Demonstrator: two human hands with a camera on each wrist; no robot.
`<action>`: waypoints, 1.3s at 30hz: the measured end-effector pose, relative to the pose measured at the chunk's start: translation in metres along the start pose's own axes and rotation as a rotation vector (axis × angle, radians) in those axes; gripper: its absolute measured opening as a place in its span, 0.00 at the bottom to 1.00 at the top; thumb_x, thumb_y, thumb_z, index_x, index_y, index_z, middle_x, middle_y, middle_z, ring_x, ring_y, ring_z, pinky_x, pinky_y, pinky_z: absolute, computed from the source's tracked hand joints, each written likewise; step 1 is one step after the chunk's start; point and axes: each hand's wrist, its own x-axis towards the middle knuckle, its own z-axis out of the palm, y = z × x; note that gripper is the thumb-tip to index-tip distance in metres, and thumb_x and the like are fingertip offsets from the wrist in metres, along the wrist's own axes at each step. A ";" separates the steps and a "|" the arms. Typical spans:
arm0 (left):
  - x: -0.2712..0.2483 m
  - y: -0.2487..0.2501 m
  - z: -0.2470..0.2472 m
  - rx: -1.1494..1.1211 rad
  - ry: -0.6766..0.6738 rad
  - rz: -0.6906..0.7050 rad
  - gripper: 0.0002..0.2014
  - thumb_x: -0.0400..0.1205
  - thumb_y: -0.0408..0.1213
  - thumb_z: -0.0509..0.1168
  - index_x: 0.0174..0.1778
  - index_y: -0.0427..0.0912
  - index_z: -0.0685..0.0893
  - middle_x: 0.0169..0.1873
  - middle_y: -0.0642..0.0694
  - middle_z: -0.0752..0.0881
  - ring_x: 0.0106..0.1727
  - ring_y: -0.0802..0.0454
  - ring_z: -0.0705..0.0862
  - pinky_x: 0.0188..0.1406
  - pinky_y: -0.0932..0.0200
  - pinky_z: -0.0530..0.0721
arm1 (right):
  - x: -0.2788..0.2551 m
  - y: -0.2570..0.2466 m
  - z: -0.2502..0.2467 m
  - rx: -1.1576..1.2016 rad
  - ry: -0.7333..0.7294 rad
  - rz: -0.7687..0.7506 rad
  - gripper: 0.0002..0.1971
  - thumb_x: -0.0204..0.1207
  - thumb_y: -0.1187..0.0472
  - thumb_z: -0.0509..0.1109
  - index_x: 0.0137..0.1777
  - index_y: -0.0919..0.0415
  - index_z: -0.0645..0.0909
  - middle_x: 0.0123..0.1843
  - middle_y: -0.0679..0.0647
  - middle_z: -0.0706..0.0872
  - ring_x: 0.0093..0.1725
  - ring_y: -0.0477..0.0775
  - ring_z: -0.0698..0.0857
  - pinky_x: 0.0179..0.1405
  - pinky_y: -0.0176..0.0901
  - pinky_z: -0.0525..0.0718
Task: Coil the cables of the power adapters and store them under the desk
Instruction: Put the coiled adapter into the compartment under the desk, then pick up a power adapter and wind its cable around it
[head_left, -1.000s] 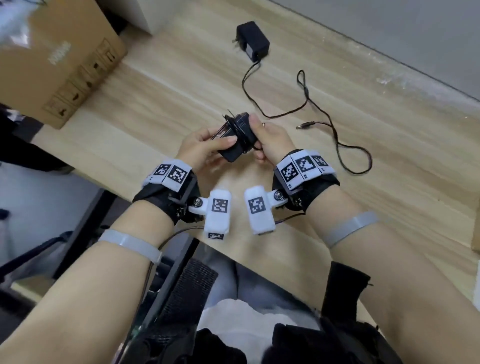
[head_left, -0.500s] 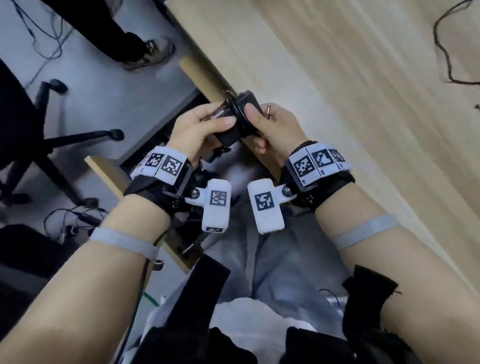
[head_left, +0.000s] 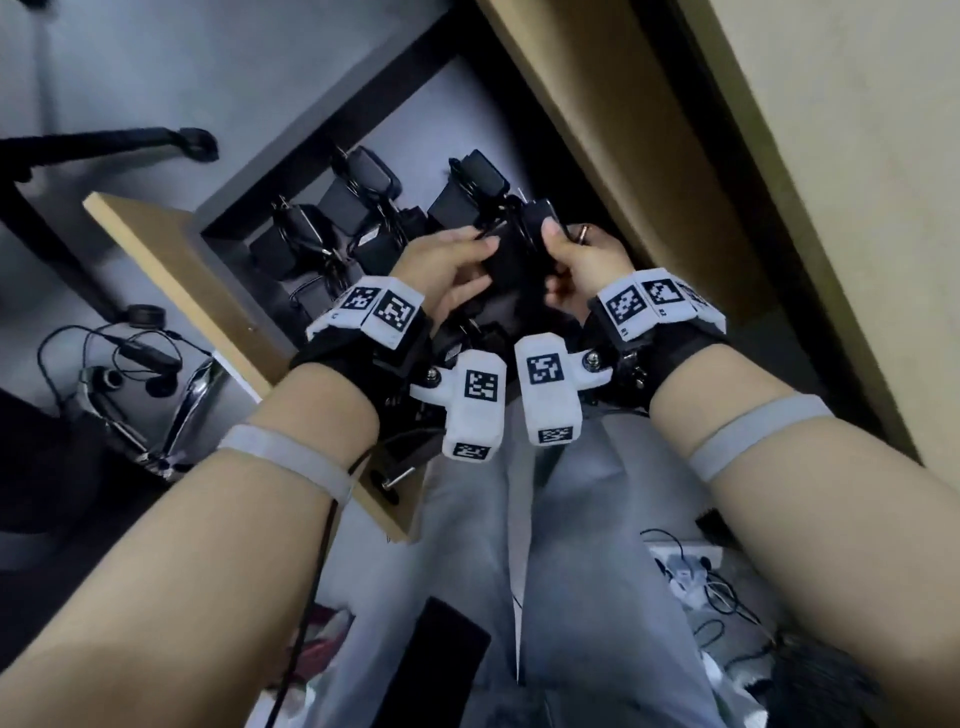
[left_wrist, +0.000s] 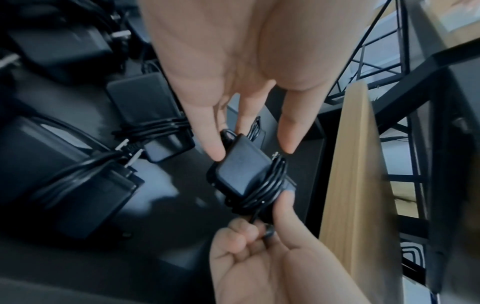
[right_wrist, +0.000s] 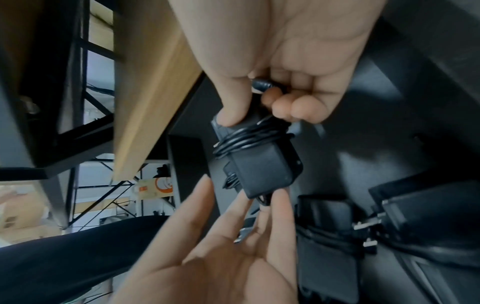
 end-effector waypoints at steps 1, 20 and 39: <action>0.005 -0.001 0.003 0.009 -0.004 -0.021 0.04 0.80 0.28 0.64 0.46 0.41 0.79 0.30 0.51 0.83 0.36 0.57 0.78 0.54 0.58 0.82 | 0.007 0.002 -0.001 -0.018 0.021 0.009 0.10 0.79 0.54 0.67 0.39 0.56 0.71 0.26 0.50 0.72 0.20 0.45 0.70 0.18 0.34 0.72; -0.010 0.004 -0.018 0.062 -0.021 -0.012 0.16 0.84 0.34 0.58 0.68 0.41 0.76 0.49 0.49 0.84 0.52 0.48 0.84 0.55 0.56 0.82 | -0.007 -0.004 0.001 -0.058 0.032 0.271 0.06 0.79 0.61 0.66 0.47 0.63 0.74 0.36 0.57 0.77 0.28 0.51 0.77 0.27 0.42 0.81; -0.137 0.141 0.229 0.321 -0.395 0.456 0.07 0.83 0.33 0.59 0.50 0.45 0.82 0.35 0.50 0.86 0.32 0.57 0.80 0.34 0.63 0.75 | -0.144 -0.184 -0.193 0.226 -0.193 -0.237 0.10 0.81 0.61 0.60 0.58 0.60 0.80 0.32 0.50 0.80 0.28 0.47 0.76 0.26 0.36 0.74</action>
